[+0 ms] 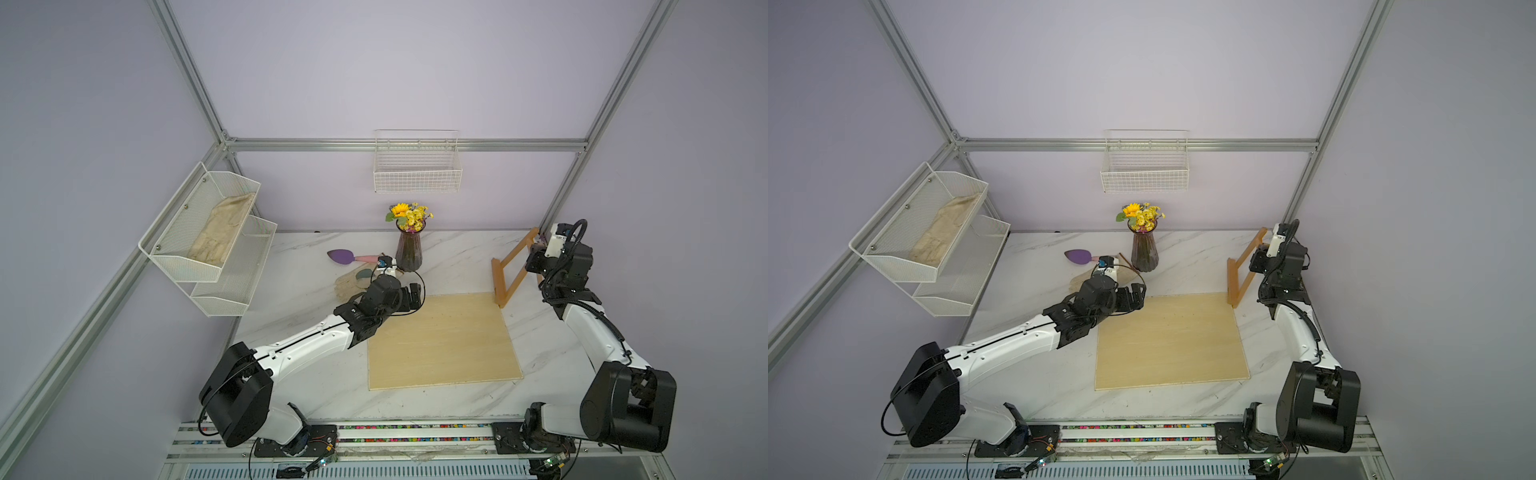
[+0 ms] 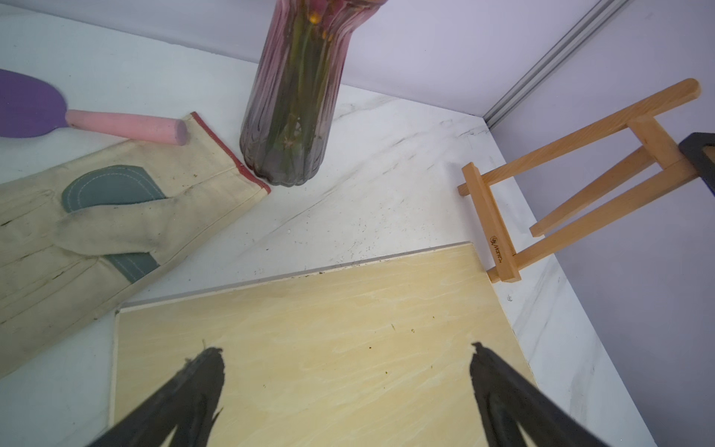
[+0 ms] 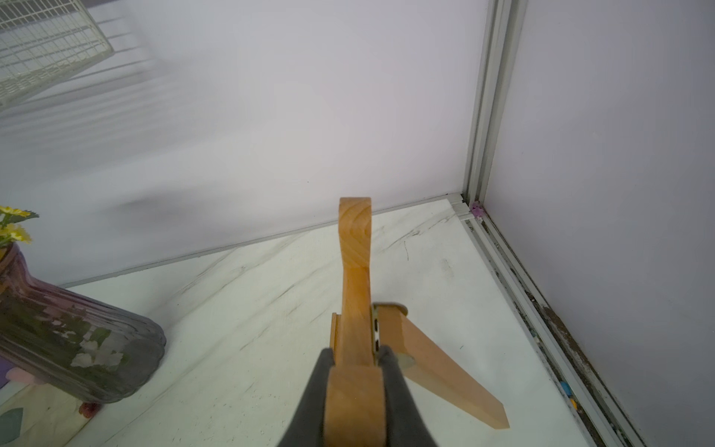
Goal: Assemble the easel
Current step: Place the easel at the center of the board.
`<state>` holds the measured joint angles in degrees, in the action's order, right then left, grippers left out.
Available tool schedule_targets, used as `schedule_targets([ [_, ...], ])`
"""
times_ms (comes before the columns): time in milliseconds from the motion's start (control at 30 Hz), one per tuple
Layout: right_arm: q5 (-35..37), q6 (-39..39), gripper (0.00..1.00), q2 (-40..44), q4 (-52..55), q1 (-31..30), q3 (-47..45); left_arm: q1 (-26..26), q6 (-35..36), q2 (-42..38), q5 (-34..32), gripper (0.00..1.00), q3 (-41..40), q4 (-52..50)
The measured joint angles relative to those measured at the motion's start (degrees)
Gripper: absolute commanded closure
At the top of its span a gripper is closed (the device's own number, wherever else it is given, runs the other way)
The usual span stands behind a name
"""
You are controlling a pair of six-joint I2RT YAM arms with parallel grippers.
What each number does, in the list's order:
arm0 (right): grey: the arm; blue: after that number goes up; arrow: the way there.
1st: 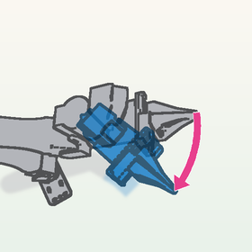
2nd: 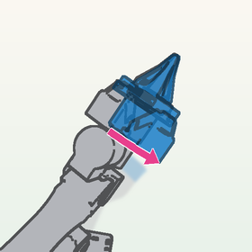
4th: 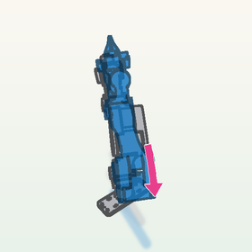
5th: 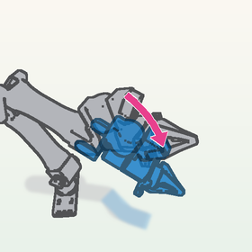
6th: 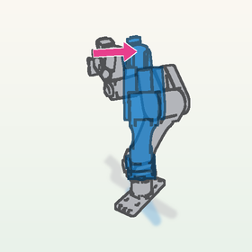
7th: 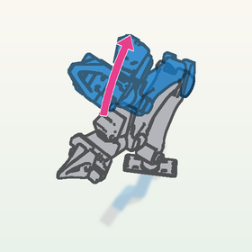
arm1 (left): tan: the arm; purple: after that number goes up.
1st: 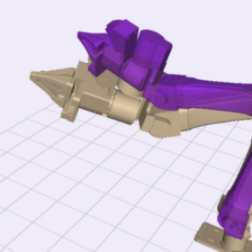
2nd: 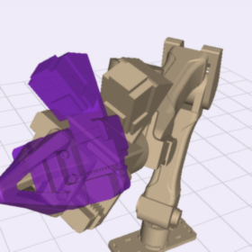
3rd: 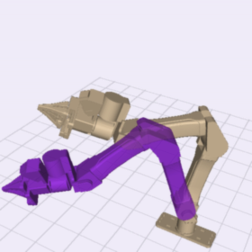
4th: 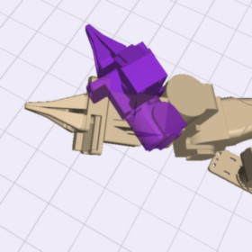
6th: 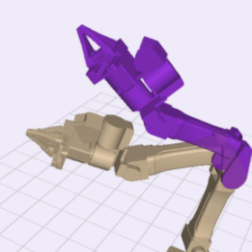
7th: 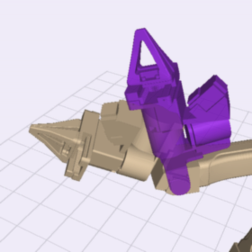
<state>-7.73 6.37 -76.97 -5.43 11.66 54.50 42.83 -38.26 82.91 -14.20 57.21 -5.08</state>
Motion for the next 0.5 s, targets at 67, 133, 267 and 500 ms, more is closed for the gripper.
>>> schedule_targets([
  [67,-1.18,0.35,1.00,-0.02,0.24,0.22,0.00,-0.83,-0.31,-0.42,-0.09,0.00,-0.48,-1.05],
  [133,-2.58,0.90,1.00,-0.07,0.52,0.22,0.00,-1.77,-0.72,-1.57,-0.15,0.00,-1.33,-2.78],
  [267,-5.11,2.45,1.00,-0.52,0.72,-0.15,0.02,-3.69,-1.60,-4.20,-0.13,0.00,-2.86,-4.85],
  [500,-6.99,4.11,1.00,-2.64,1.18,-3.67,1.68,-7.02,-2.29,-6.73,-0.07,0.00,-5.31,-7.89],
])
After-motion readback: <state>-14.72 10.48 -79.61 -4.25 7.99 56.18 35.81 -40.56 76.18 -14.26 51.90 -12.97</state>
